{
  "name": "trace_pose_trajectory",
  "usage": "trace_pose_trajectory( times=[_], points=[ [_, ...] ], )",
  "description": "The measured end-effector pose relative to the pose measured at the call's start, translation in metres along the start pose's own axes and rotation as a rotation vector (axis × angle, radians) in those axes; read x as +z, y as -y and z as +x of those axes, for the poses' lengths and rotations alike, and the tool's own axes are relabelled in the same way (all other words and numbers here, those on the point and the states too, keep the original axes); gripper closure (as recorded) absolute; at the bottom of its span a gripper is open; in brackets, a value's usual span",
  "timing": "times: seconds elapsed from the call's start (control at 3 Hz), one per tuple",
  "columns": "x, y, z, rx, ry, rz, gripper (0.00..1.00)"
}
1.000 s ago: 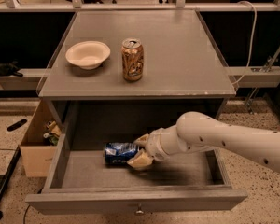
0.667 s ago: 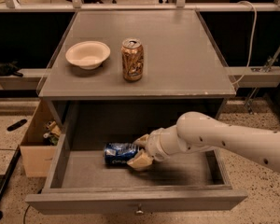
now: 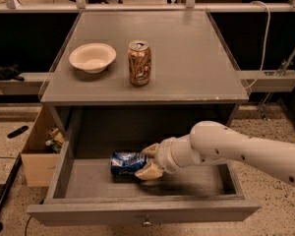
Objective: Pick pepsi can from top drawer and place on counter
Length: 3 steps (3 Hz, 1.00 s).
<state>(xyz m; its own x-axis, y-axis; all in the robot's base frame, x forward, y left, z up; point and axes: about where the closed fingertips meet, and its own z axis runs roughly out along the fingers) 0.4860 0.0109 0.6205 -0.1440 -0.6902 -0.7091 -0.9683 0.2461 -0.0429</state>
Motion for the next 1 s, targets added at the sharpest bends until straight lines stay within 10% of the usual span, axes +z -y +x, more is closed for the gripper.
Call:
trace_pose_trajectory(
  times=[1.0],
  points=[
    [-0.155,-0.052,-0.083,-0.149,0.083,0.154,1.00]
  ],
)
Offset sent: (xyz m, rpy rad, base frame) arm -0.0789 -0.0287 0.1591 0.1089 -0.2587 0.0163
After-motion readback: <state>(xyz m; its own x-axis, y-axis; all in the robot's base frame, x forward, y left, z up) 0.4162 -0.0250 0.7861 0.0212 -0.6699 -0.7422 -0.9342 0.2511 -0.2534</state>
